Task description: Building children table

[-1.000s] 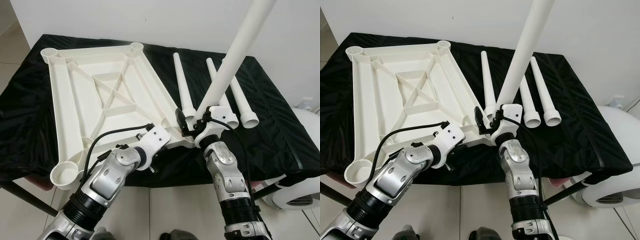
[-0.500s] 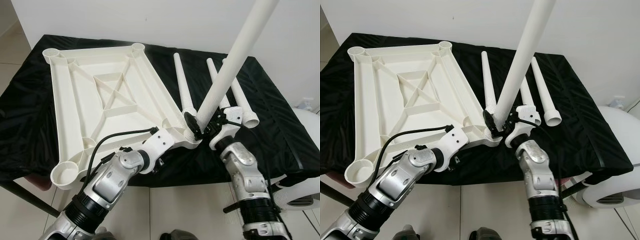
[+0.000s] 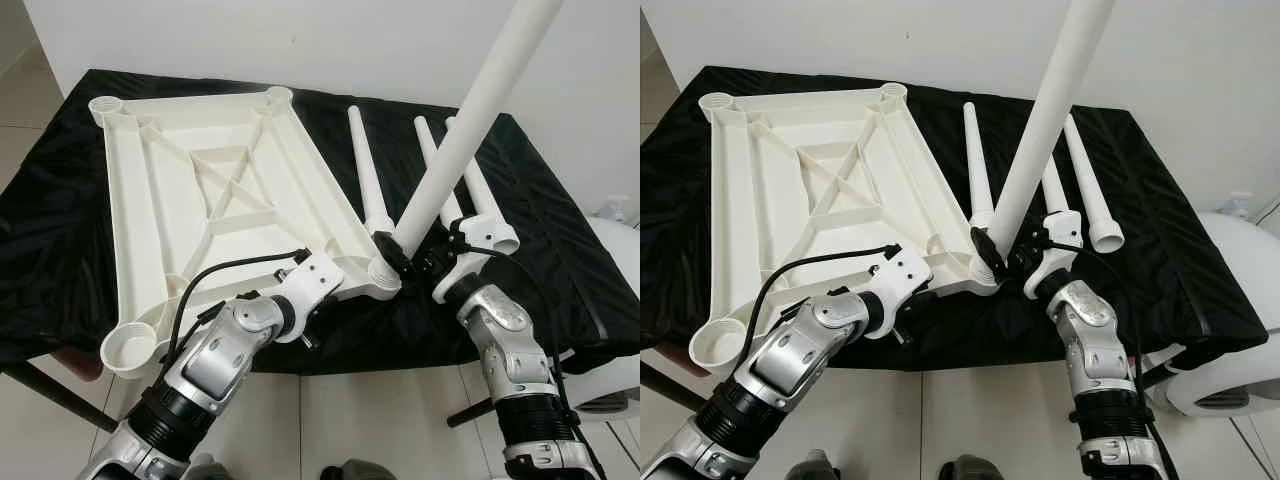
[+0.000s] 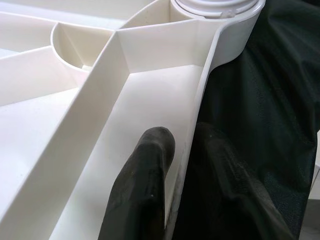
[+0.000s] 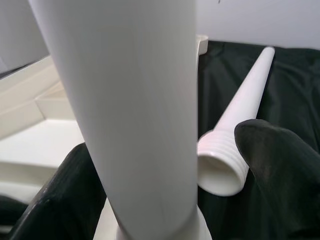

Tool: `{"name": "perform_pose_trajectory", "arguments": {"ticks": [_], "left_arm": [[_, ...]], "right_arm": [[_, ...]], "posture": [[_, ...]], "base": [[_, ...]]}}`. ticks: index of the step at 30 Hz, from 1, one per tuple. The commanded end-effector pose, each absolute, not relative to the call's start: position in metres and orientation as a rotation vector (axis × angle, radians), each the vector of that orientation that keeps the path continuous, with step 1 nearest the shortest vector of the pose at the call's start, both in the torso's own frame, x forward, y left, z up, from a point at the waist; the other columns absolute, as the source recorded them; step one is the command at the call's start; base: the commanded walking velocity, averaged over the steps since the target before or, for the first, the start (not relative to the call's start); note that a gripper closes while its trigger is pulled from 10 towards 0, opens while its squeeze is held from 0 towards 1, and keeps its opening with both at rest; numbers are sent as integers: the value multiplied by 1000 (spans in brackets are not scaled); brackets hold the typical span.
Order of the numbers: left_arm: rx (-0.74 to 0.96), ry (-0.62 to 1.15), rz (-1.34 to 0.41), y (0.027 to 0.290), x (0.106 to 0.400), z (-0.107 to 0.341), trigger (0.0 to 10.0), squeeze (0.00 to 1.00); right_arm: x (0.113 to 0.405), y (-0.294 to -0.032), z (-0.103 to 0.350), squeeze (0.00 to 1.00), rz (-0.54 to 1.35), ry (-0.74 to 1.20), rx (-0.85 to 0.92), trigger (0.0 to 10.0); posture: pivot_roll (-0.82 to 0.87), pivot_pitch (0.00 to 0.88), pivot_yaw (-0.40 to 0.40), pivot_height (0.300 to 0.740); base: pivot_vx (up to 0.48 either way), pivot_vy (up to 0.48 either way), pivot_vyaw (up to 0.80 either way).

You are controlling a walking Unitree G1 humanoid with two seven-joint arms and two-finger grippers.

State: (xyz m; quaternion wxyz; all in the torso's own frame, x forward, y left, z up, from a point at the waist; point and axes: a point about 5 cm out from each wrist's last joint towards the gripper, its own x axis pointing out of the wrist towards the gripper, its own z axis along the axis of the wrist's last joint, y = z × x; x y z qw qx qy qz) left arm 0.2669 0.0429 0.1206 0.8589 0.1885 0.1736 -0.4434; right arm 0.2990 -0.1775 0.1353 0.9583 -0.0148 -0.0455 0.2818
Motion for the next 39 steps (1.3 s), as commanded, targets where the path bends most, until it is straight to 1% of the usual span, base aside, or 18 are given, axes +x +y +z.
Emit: {"name": "perform_pose_trajectory", "arguments": {"ticks": [1, 2, 3, 4, 11, 18, 19, 20, 21, 22, 23, 24, 28, 33, 34, 35, 39], "left_arm": [[400, 409, -993, 38, 261, 114, 10000, 0], [399, 405, -999, 38, 261, 114, 0, 0], [401, 407, -993, 38, 261, 114, 2314, 0], [409, 413, -990, 38, 262, 113, 10000, 0], [410, 413, -993, 38, 262, 113, 10000, 0], [418, 411, -999, 39, 262, 114, 10000, 0], [419, 410, -998, 39, 262, 114, 10000, 0], [419, 410, -998, 39, 262, 114, 10000, 0], [419, 410, -999, 39, 261, 114, 10000, 0], [420, 411, -1004, 39, 260, 114, 10000, 0], [420, 411, -1004, 39, 260, 114, 10000, 0], [420, 411, -1006, 38, 260, 114, 10000, 0], [418, 410, -1005, 38, 260, 114, 10000, 0], [417, 410, -1003, 38, 259, 114, 10000, 0], [415, 410, -1002, 37, 259, 114, 10000, 0], [414, 410, -1001, 37, 259, 114, 10000, 0], [412, 411, -1000, 36, 258, 113, 10000, 0]], "right_arm": [[299, -184, 132, 0, 579, -82, -28, 10000], [300, -188, 131, 0, 582, -76, -41, 10000], [301, -192, 130, 0, 583, -69, -56, 10000], [301, -194, 129, 0, 588, -63, -62, 10000], [303, -195, 128, 0, 615, -59, -60, 10000], [307, -189, 124, 0, 687, -50, -49, 10000], [309, -188, 124, 0, 697, -53, -45, 9333], [309, -188, 124, 0, 697, -53, -45, 9333], [311, -186, 123, 0, 707, -54, -42, 5451], [313, -183, 122, 0, 715, -57, -26, 2941], [313, -183, 122, 0, 715, -57, -26, 2941], [315, -181, 122, 0, 720, -58, -14, 0], [318, -174, 117, 0, 745, -44, 20, 0], [319, -172, 115, 0, 754, -34, 21, 0], [318, -172, 115, 0, 755, -32, 25, 2706], [318, -171, 115, 0, 756, -29, 31, 10000], [316, -168, 116, 0, 754, -34, 50, 10000]], "posture": [[-17, 19, -71, 740], [-16, 19, -72, 740], [-14, 20, -72, 740], [-14, 20, -72, 740], [-11, 20, -73, 740], [-10, 20, -69, 740], [-4, 20, -68, 740], [-4, 20, -68, 740], [-2, 20, -68, 740], [-3, 21, -68, 740], [-3, 21, -68, 740], [-3, 20, -69, 740], [2, 20, -75, 740], [5, 18, -81, 740], [6, 17, -85, 740], [6, 17, -85, 740], [5, 14, -91, 740]], "base": [[0, 0, 0], [0, 0, 0], [0, 0, 0], [0, 0, 0], [0, 0, 0], [0, 0, 0], [0, 0, 0], [0, 0, 0], [0, 0, 0], [0, 0, 0], [0, 0, 0], [0, 0, 0], [0, 0, 0], [0, 0, 0], [0, 0, 0], [0, 0, 0], [0, 0, 0]]}}
